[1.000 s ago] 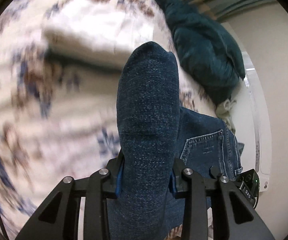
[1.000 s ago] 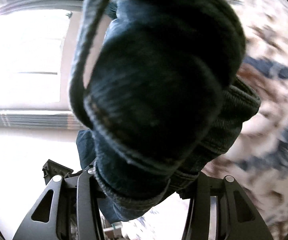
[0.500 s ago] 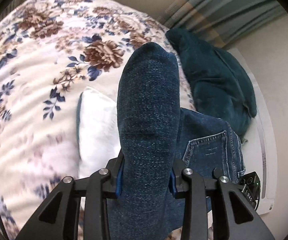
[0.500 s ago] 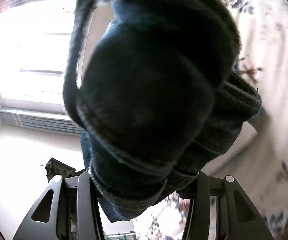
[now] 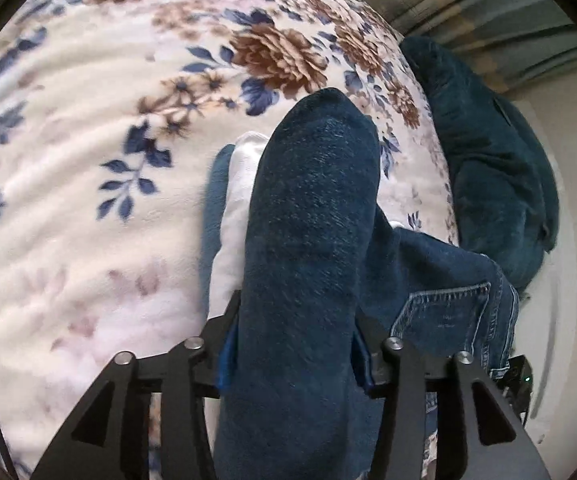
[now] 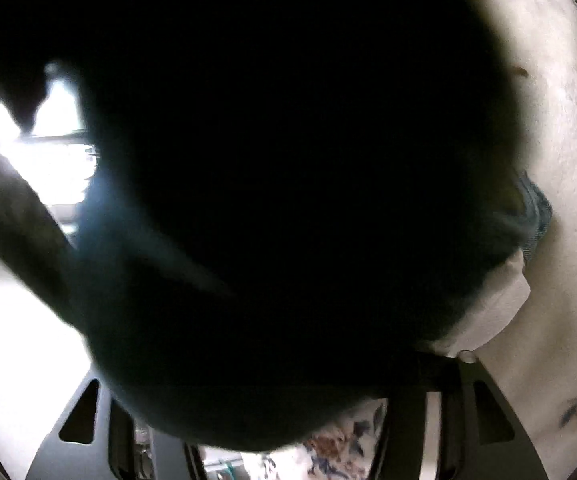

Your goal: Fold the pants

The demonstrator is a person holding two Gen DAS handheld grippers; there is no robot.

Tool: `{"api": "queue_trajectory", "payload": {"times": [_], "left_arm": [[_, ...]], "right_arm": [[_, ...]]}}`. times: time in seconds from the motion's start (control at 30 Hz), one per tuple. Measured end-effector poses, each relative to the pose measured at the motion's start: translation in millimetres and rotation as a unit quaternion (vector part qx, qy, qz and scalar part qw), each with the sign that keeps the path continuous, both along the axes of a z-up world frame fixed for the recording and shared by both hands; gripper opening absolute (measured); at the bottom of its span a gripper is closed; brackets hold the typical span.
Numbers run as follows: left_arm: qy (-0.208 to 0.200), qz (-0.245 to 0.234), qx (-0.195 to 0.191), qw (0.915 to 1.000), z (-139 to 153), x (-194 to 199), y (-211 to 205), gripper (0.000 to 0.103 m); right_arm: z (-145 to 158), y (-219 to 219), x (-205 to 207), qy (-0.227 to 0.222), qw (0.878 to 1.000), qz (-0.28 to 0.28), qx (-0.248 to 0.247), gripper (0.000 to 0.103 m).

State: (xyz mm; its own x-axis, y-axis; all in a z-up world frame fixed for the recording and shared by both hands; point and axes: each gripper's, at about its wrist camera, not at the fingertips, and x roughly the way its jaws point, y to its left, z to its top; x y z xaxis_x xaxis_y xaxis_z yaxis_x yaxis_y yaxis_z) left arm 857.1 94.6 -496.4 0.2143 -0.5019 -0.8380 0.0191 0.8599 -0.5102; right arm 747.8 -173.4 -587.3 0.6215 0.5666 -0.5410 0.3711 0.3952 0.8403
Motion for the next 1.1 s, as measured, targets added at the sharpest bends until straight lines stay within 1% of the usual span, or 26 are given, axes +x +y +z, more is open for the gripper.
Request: {"api": "queue_trajectory", "payload": {"times": [0.03,0.07,0.1,0.13,0.2,0.23,0.27,0.3,0.33,0.37,0.4,0.43,0.47,0.5,0.53,0.57,0.6,0.63,0.67,0.7,0.73,0.8,0.83,0.87,0.93,1.1], "left_arm": [[-0.010,0.001,0.025,0.9996,13,-9,-4,0.056],[-0.017,0.004,0.046,0.9988,21,-16,-6,0.064],[-0.021,0.004,0.071,0.9972,31,-27,-10,0.084],[-0.025,0.006,0.087,0.9959,34,-33,-11,0.097],[-0.034,0.003,0.135,0.9903,49,-61,-19,0.099],[-0.036,-0.001,0.152,0.9876,55,-74,-23,0.099],[-0.039,-0.002,0.163,0.9859,60,-85,-26,0.099],[-0.040,0.001,0.172,0.9843,71,-104,-29,0.099],[-0.042,0.004,0.179,0.9829,77,-112,-30,0.099],[-0.049,0.005,0.188,0.9810,88,-124,-32,0.099],[-0.061,0.011,0.199,0.9781,103,-139,-34,0.099],[-0.067,0.014,0.206,0.9762,112,-147,-35,0.099],[-0.071,0.016,0.209,0.9751,124,-157,-36,0.099],[-0.077,0.015,0.213,0.9739,137,-168,-37,0.099],[-0.081,0.015,0.218,0.9725,148,-175,-38,0.099],[-0.091,0.014,0.223,0.9705,165,-187,-39,0.099],[-0.098,0.013,0.230,0.9680,176,-194,-40,0.099],[-0.108,0.012,0.237,0.9653,192,-205,-42,0.099],[-0.114,0.011,0.239,0.9643,200,-209,-43,0.099],[-0.123,0.011,0.242,0.9624,213,-218,-45,0.099],[-0.130,0.010,0.246,0.9605,223,-225,-46,0.099],[-0.143,0.012,0.252,0.9572,247,-242,-48,0.099],[-0.147,0.012,0.252,0.9565,252,-246,-49,0.099],[-0.153,0.012,0.251,0.9557,262,-255,-50,0.099],[-0.164,0.012,0.252,0.9535,283,-271,-52,0.099],[-0.189,0.012,0.254,0.9484,332,-318,-58,0.099]], "right_arm": [[5,1,6,0.012,1.000,0.015,-0.009,0.075],[14,3,7,0.028,0.999,0.029,-0.030,0.086],[25,5,5,0.037,0.997,0.038,-0.055,0.089],[36,8,2,0.050,0.994,0.046,-0.087,0.089],[65,17,-9,0.073,0.978,0.057,-0.189,0.094],[71,21,26,0.087,0.965,0.061,-0.241,0.094],[79,-6,5,0.097,0.951,0.066,-0.288,0.094],[95,-2,-2,0.107,0.934,0.071,-0.333,0.094],[104,-3,-7,0.117,0.919,0.079,-0.368,0.094],[120,-10,-13,0.120,0.907,0.088,-0.394,0.094],[134,6,-27,0.121,0.897,0.092,-0.415,0.094],[152,2,-40,0.123,0.890,0.098,-0.428,0.094],[166,19,-51,0.118,0.885,0.101,-0.439,0.094],[206,-2,-64,0.118,0.877,0.100,-0.456,0.094],[224,4,-77,0.115,0.872,0.100,-0.465,0.094],[241,6,-87,0.108,0.869,0.101,-0.472,0.094],[277,3,-93,0.106,0.866,0.101,-0.478,0.094],[290,5,-103,0.103,0.863,0.102,-0.484,0.094],[305,6,-111,0.095,0.861,0.103,-0.488,0.094],[328,6,-133,0.091,0.859,0.102,-0.494,0.094],[361,-1,-153,0.087,0.857,0.100,-0.499,0.094],[393,-3,-175,0.073,0.853,0.098,-0.507,0.094],[411,-2,-186,0.067,0.850,0.097,-0.513,0.094],[423,-1,-193,0.062,0.849,0.098,-0.516,0.094],[455,1,-214,0.049,0.847,0.097,-0.521,0.094],[520,-7,-271,0.020,0.845,0.093,-0.526,0.094]]}}
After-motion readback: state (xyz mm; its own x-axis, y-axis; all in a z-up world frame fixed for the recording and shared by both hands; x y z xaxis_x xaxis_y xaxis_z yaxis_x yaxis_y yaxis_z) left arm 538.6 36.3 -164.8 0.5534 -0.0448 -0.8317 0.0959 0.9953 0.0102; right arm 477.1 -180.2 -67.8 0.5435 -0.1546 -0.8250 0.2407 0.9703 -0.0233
